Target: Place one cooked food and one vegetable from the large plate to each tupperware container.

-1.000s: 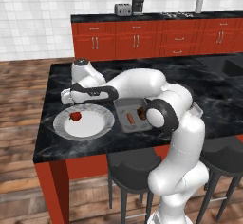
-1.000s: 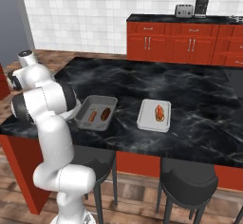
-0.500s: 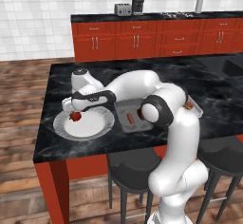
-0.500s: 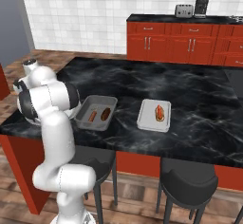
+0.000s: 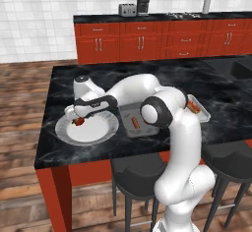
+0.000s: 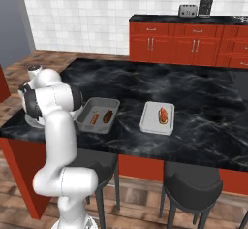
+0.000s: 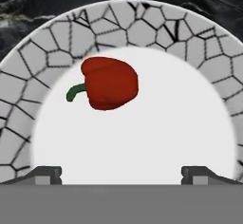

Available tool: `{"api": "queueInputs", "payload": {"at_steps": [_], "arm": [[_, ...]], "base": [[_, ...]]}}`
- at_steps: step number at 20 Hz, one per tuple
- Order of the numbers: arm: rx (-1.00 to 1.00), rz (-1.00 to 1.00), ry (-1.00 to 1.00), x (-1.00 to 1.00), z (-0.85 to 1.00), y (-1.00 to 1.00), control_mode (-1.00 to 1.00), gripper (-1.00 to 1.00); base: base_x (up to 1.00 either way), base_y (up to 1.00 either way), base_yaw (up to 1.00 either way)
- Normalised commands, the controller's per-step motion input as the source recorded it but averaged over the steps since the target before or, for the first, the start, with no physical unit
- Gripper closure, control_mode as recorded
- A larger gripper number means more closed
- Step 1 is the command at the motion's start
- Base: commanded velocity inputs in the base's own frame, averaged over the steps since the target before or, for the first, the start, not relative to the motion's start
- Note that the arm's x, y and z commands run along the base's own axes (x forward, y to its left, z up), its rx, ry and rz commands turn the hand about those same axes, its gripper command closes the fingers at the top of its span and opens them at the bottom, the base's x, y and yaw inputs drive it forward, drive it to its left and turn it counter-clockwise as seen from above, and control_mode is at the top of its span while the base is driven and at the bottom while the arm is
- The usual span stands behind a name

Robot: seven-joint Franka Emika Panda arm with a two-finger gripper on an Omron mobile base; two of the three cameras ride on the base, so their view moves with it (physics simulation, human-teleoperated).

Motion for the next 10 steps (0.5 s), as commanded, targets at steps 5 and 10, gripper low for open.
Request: {"api": "queueInputs", "payload": {"at_steps": [5, 10], "arm": [[0.0, 0.0, -0.01, 0.21, -0.19, 0.19, -1.0, -1.0], [0.0, 0.01, 0.0, 0.26, -0.14, 0.12, -1.0, -1.0]], "base": [[0.0, 0.0, 0.0], [0.0, 0.0, 0.0]]}}
